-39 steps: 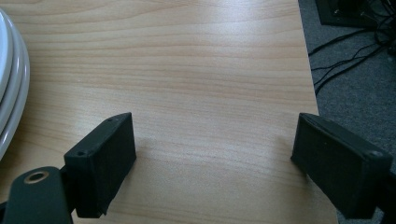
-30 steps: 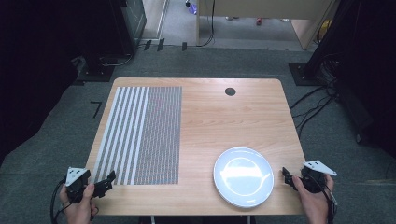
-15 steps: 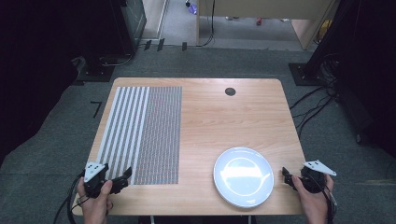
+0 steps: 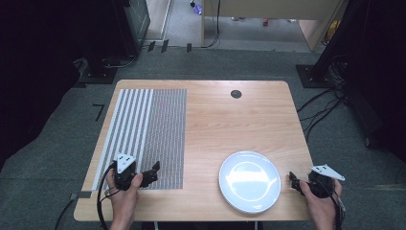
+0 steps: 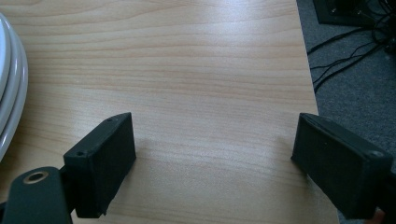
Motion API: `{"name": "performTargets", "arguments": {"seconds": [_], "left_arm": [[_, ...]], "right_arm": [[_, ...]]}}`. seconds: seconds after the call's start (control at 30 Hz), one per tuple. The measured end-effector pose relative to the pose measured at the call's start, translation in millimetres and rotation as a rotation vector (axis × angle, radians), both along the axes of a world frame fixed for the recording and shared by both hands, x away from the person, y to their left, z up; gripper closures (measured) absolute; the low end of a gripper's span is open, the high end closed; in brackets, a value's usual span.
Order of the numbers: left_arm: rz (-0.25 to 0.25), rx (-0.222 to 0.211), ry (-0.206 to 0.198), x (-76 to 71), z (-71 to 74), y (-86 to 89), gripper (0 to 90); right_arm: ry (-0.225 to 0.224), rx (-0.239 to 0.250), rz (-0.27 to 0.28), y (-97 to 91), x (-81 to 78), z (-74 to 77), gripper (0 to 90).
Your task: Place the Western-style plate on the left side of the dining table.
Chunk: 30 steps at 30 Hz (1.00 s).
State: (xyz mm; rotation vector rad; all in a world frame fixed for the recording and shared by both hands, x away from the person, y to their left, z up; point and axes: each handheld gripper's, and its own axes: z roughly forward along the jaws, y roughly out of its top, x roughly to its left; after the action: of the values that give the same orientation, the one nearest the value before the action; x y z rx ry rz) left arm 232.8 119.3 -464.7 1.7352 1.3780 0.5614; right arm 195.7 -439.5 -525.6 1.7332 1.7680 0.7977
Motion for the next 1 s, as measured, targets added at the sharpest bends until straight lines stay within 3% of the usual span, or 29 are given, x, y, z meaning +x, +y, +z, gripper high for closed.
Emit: {"name": "performTargets", "arguments": {"seconds": [0.43,0.6,1.0], "left_arm": [[-0.052,-0.027,0.016,-4.2,-9.0,-22.2,6.7],[-0.095,-0.056,0.01,-11.0,-8.9,-42.3,6.7],[-0.209,-0.037,0.016,-18.1,-16.5,-85.7,6.7]], "right_arm": [[-0.002,-0.001,-0.001,0.9,-1.3,0.1,13.3],[-0.002,-0.001,-0.007,1.3,-1.5,0.1,13.1],[-0.002,-0.001,-0.007,1.6,-0.3,0.1,12.5]]}}
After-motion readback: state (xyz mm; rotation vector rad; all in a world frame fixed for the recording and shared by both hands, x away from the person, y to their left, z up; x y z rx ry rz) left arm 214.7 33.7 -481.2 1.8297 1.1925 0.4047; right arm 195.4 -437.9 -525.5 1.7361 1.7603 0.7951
